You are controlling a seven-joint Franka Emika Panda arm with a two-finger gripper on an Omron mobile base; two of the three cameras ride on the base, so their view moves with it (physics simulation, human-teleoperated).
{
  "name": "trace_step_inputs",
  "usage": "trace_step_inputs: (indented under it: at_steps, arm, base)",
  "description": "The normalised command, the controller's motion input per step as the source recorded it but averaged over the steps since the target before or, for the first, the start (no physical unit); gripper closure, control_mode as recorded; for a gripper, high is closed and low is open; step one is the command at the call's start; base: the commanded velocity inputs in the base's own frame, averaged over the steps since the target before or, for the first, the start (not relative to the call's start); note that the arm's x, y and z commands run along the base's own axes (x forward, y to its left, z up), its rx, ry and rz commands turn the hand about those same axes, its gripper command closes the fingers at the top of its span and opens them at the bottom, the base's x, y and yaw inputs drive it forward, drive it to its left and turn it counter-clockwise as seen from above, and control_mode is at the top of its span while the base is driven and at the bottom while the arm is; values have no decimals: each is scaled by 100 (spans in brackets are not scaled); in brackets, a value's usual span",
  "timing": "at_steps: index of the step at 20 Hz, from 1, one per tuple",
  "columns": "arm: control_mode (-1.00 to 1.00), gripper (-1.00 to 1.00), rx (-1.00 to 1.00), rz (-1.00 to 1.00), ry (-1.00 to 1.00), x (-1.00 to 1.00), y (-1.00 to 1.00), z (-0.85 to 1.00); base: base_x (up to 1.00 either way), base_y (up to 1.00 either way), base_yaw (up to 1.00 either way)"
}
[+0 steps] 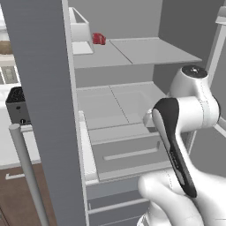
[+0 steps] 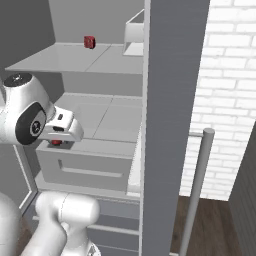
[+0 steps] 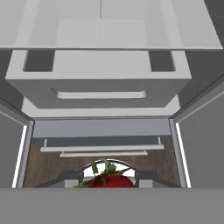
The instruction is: Take the strawberry from the fridge and place it on top of the pancake, located on the dining counter.
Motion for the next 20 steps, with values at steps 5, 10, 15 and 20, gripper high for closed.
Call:
trace_step_inputs:
  at_steps: [5,10,15,20]
  arm:
    - [-100,100,0,0,0,-57,-5,-50]
    - [-100,100,0,0,0,-14,-3,-27]
    - [-100,100,0,0,0,0,-9,-14]
    - [-100,100,0,0,0,0,-3,0]
  base:
    - [0,0,0]
    - [0,0,0]
    - [0,0,0]
    - [0,0,0]
